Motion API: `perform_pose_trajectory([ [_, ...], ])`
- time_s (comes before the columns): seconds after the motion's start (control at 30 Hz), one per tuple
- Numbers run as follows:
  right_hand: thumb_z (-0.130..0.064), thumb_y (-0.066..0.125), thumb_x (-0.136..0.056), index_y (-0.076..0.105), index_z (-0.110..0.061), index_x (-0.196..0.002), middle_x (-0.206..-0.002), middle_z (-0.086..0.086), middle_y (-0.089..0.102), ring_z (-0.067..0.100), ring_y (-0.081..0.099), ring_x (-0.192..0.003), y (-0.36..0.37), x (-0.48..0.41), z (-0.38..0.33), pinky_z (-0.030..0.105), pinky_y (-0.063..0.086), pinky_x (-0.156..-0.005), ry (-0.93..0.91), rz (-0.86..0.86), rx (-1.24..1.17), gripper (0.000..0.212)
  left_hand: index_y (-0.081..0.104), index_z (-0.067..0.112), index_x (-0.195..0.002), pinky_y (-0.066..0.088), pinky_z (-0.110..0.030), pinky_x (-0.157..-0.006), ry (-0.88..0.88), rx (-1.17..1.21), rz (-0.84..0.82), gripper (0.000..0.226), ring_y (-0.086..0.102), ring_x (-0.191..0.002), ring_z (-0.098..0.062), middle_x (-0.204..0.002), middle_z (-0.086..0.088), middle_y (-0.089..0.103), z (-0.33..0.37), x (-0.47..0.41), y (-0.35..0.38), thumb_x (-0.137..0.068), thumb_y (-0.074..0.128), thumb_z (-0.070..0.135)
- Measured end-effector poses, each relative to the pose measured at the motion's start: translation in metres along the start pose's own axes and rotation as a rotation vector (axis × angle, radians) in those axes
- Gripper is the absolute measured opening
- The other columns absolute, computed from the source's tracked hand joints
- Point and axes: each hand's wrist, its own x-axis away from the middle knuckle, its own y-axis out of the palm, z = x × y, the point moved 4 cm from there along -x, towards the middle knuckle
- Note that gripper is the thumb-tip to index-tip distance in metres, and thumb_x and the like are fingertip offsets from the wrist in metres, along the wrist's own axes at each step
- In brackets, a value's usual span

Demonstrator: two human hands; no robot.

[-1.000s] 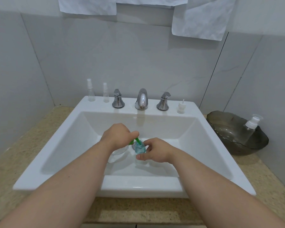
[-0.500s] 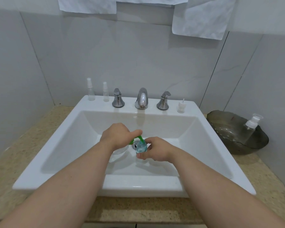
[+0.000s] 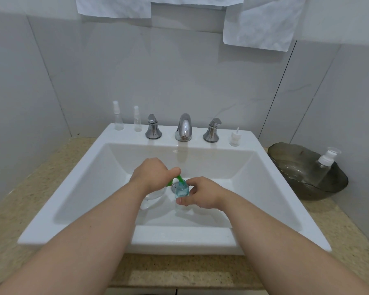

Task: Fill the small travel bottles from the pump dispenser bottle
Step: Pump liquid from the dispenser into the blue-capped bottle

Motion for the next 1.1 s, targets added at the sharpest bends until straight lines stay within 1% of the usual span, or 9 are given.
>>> perform_pose_trajectory([
  [0.1, -0.041, 0.081, -0.086, 0.069, -0.027, -0.123, -0.082, -0.01, 0.07, 0.001, 0.058, -0.066, 0.0, -0.0002, -0.0003, 0.02, 0.042, -0.067, 0.002, 0.0, 0.006, 0.041, 0.067, 0.004, -0.06, 0.037, -0.027, -0.055, -0.004, 0.011, 0.005, 0.051, 0.045, -0.053, -0.021, -0.047, 0.003, 0.046, -0.0001, -0.0004, 0.0002, -0.083, 0.061, 0.049],
  [0.2, -0.041, 0.081, -0.086, 0.069, -0.027, -0.122, -0.08, -0.011, 0.069, 0.004, 0.059, -0.071, -0.0002, 0.0003, -0.0008, 0.021, 0.042, -0.069, 0.002, 0.002, 0.012, 0.041, 0.071, -0.001, -0.067, 0.037, -0.027, -0.055, 0.003, 0.02, 0.001, 0.053, 0.044, -0.053, -0.021, -0.046, 0.004, 0.044, -0.0007, -0.0013, 0.0011, -0.081, 0.06, 0.049],
  [0.37, -0.042, 0.081, -0.086, 0.069, -0.027, -0.122, -0.078, -0.011, 0.065, 0.002, 0.055, -0.063, 0.0005, -0.0007, 0.0005, 0.02, 0.04, -0.065, -0.004, 0.001, 0.017, 0.041, 0.06, 0.01, -0.055, 0.037, -0.03, -0.055, 0.022, 0.034, -0.025, 0.047, 0.041, -0.053, -0.021, -0.045, 0.003, 0.041, -0.0004, -0.002, 0.0017, -0.076, 0.058, 0.052],
  [0.57, -0.042, 0.081, -0.086, 0.069, -0.029, -0.119, -0.08, -0.01, 0.064, 0.003, 0.055, -0.065, 0.0001, -0.0012, 0.0017, 0.02, 0.039, -0.065, -0.012, -0.005, 0.02, 0.037, 0.049, 0.012, -0.048, 0.034, -0.028, -0.053, 0.021, 0.023, -0.031, 0.046, 0.037, -0.052, -0.022, -0.038, 0.008, 0.032, -0.0004, -0.0019, 0.0013, -0.078, 0.061, 0.046],
  [0.67, -0.042, 0.081, -0.086, 0.069, -0.034, -0.114, -0.082, -0.009, 0.066, 0.0, 0.054, -0.061, 0.0011, -0.0015, 0.0023, 0.019, 0.039, -0.064, -0.016, -0.015, 0.025, 0.032, 0.04, 0.014, -0.045, 0.031, -0.028, -0.053, 0.028, 0.015, -0.02, 0.05, 0.034, -0.053, -0.022, -0.036, 0.007, 0.027, 0.0014, -0.001, 0.0007, -0.081, 0.063, 0.039],
  [0.8, -0.041, 0.081, -0.086, 0.067, -0.036, -0.11, -0.081, -0.012, 0.065, -0.005, 0.053, -0.054, 0.001, -0.0025, 0.003, 0.017, 0.038, -0.062, -0.022, -0.019, 0.024, 0.028, 0.038, 0.015, -0.045, 0.03, -0.028, -0.053, 0.024, 0.004, -0.025, 0.05, 0.033, -0.054, -0.022, -0.036, 0.007, 0.026, 0.0007, -0.0008, 0.0015, -0.081, 0.063, 0.039],
  [0.93, -0.041, 0.081, -0.086, 0.068, -0.033, -0.115, -0.077, -0.013, 0.064, -0.001, 0.054, -0.06, 0.0011, -0.0029, 0.0034, 0.019, 0.039, -0.064, -0.016, -0.019, 0.013, 0.033, 0.05, 0.014, -0.052, 0.035, -0.028, -0.054, 0.017, -0.023, -0.027, 0.045, 0.039, -0.054, -0.021, -0.043, 0.007, 0.035, -0.0009, -0.0013, 0.0019, -0.081, 0.06, 0.047],
  [1.03, -0.039, 0.081, -0.086, 0.069, -0.028, -0.121, -0.073, -0.015, 0.066, -0.006, 0.054, -0.053, 0.0007, -0.0041, 0.0053, 0.019, 0.04, -0.064, -0.014, -0.004, -0.014, 0.038, 0.061, 0.016, -0.059, 0.041, -0.031, -0.059, 0.024, -0.022, -0.027, 0.049, 0.047, -0.058, -0.02, -0.054, 0.003, 0.047, -0.0006, -0.0007, 0.003, -0.08, 0.056, 0.06],
  [1.1, -0.039, 0.082, -0.086, 0.069, -0.027, -0.121, -0.071, -0.015, 0.064, -0.005, 0.053, -0.05, 0.0005, -0.0054, 0.0059, 0.019, 0.041, -0.064, -0.01, 0.007, -0.021, 0.039, 0.06, 0.016, -0.059, 0.041, -0.031, -0.06, 0.026, -0.022, -0.017, 0.055, 0.047, -0.058, -0.02, -0.054, 0.003, 0.046, -0.001, 0.0002, 0.0023, -0.085, 0.057, 0.064],
])
